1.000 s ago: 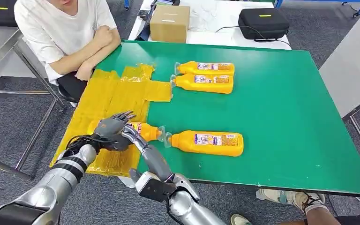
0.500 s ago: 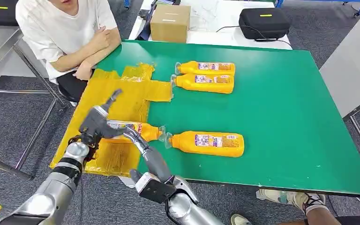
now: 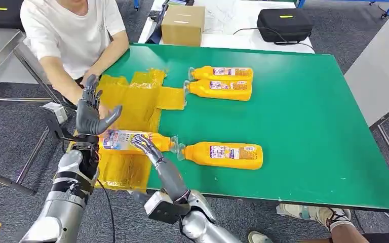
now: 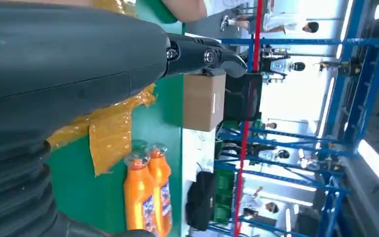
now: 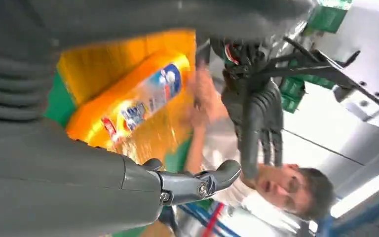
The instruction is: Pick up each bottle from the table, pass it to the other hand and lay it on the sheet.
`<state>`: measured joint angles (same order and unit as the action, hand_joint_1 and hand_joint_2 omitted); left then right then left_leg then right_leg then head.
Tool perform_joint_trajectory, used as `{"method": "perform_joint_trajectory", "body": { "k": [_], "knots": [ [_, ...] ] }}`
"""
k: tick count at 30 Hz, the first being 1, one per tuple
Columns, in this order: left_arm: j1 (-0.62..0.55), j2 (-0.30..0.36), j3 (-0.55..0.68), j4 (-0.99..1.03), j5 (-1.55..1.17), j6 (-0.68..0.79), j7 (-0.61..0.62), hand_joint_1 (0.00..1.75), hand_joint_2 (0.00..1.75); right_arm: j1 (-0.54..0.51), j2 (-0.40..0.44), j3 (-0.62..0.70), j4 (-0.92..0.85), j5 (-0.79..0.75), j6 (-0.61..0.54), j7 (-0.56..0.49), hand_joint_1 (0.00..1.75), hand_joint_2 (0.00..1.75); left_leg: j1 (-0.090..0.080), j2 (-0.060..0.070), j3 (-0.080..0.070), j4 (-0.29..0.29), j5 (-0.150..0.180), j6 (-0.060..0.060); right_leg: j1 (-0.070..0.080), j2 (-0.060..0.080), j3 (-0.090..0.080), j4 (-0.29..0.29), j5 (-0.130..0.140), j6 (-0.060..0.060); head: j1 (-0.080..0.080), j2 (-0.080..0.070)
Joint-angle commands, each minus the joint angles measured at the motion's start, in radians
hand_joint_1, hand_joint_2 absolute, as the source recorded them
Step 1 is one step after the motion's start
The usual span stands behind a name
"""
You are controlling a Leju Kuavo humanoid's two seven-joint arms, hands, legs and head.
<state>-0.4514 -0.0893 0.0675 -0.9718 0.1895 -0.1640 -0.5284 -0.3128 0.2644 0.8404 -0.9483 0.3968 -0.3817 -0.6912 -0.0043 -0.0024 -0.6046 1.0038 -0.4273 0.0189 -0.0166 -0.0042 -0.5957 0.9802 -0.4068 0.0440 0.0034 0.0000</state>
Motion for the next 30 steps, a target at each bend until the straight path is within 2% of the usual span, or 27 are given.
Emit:
{"method": "perform_joint_trajectory", "body": {
  "k": [1, 2, 3, 5, 6, 7, 9, 10, 12, 15, 21, 23, 26, 30],
  "knots": [
    [0.243, -0.023, 0.057, -0.351, 0.074, 0.017, 0.040, 0.00, 1.75, 0.071, -0.307, -0.102, -0.128, 0.429, -0.194, 0.264, 0.00, 1.75, 0.000, -0.001, 0.004, -0.002, -0.001, 0.000, 0.000, -0.001, 0.005, -0.003, -0.001, 0.000, 0.000, 0.000],
    [0.293, -0.026, 0.064, -0.412, 0.070, 0.022, 0.040, 0.00, 1.75, 0.094, -0.348, -0.171, -0.153, 0.439, -0.181, 0.236, 0.00, 1.75, 0.001, -0.001, 0.006, -0.002, -0.002, 0.000, 0.001, -0.001, 0.008, -0.004, -0.001, 0.000, 0.000, 0.000],
    [0.310, -0.028, 0.067, -0.432, 0.070, 0.020, 0.042, 0.00, 1.75, 0.107, -0.352, -0.217, -0.157, 0.453, -0.167, 0.217, 0.00, 1.75, 0.000, -0.001, 0.005, -0.003, -0.002, 0.000, 0.000, 0.000, 0.007, -0.005, -0.001, 0.000, 0.000, 0.000],
    [0.366, -0.038, 0.081, -0.496, 0.059, 0.043, 0.036, 0.00, 1.75, 0.148, -0.399, -0.320, -0.191, 0.525, -0.165, 0.302, 0.00, 1.75, -0.001, -0.001, 0.005, -0.001, -0.003, 0.001, 0.000, -0.001, 0.007, -0.004, -0.002, 0.000, 0.000, 0.000],
    [0.406, -0.046, 0.088, -0.542, 0.052, 0.057, 0.031, 0.00, 1.75, 0.183, -0.431, -0.386, -0.230, 0.541, -0.132, 0.309, 0.00, 1.75, -0.001, -0.003, 0.005, 0.000, -0.004, 0.001, 0.000, -0.003, 0.008, -0.004, -0.003, 0.000, 0.000, 0.000],
    [0.430, -0.053, 0.094, -0.570, 0.053, 0.062, 0.030, 0.00, 1.75, 0.210, -0.441, -0.443, -0.256, 0.535, -0.096, 0.306, 0.00, 1.75, -0.001, -0.002, 0.001, 0.000, -0.002, 0.001, -0.001, -0.002, 0.004, -0.005, -0.001, 0.000, 0.001, 0.000],
    [0.466, -0.068, 0.096, -0.615, 0.062, 0.075, 0.029, 0.00, 1.75, 0.244, -0.445, -0.530, -0.284, 0.514, -0.018, 0.303, 0.00, 1.75, -0.001, -0.002, 0.003, 0.001, -0.004, 0.001, 0.000, -0.002, 0.006, -0.005, -0.003, 0.000, 0.000, 0.000],
    [0.473, -0.072, 0.092, -0.623, 0.065, 0.079, 0.030, 0.00, 1.75, 0.245, -0.443, -0.544, -0.276, 0.508, 0.010, 0.306, 0.00, 1.75, -0.003, -0.003, 0.000, 0.000, -0.003, 0.002, -0.002, -0.002, 0.003, -0.005, -0.002, 0.000, 0.000, 0.000],
    [0.484, -0.078, 0.074, -0.629, 0.067, 0.080, 0.032, 0.00, 1.75, 0.228, -0.436, -0.560, -0.236, 0.500, 0.031, 0.309, 0.00, 1.75, -0.001, -0.004, 0.003, 0.001, -0.006, 0.001, 0.000, -0.004, 0.007, -0.004, -0.004, -0.001, 0.000, 0.000],
    [0.482, -0.083, 0.053, -0.621, 0.053, 0.093, 0.025, 0.00, 1.75, 0.190, -0.426, -0.559, -0.170, 0.502, 0.041, 0.304, 0.00, 1.75, -0.001, 0.000, 0.003, 0.001, -0.006, 0.001, 0.000, 0.000, 0.006, -0.004, -0.002, -0.002, 0.000, 0.000],
    [0.471, -0.082, 0.028, -0.605, 0.045, 0.103, 0.022, 0.00, 1.75, 0.130, -0.425, -0.552, -0.095, 0.494, 0.048, 0.290, 0.00, 1.75, -0.001, 0.000, 0.001, 0.000, -0.003, 0.002, 0.000, 0.000, 0.003, -0.005, 0.000, -0.001, 0.000, 0.000],
    [0.465, -0.070, 0.006, -0.594, 0.042, 0.102, 0.019, 0.00, 1.75, 0.079, -0.419, -0.551, -0.024, 0.483, 0.072, 0.286, 0.00, 1.75, 0.000, 0.000, 0.004, 0.000, -0.004, 0.001, 0.001, 0.001, 0.006, -0.005, -0.001, -0.001, 0.000, 0.000],
    [0.446, -0.071, -0.018, -0.571, 0.032, 0.102, 0.013, 0.00, 1.75, -0.022, -0.398, -0.539, 0.120, 0.500, 0.047, 0.270, 0.00, 1.75, 0.000, 0.002, 0.003, 0.000, -0.003, 0.002, 0.000, 0.002, 0.005, -0.005, 0.000, -0.001, 0.000, 0.000],
    [0.442, -0.070, -0.028, -0.563, 0.033, 0.101, 0.012, 0.00, 1.75, -0.057, -0.384, -0.534, 0.175, 0.502, 0.040, 0.265, 0.00, 1.75, 0.000, 0.001, 0.003, 0.000, -0.003, 0.002, 0.000, 0.001, 0.005, -0.005, 0.000, -0.001, 0.000, 0.000]
  ]
}}
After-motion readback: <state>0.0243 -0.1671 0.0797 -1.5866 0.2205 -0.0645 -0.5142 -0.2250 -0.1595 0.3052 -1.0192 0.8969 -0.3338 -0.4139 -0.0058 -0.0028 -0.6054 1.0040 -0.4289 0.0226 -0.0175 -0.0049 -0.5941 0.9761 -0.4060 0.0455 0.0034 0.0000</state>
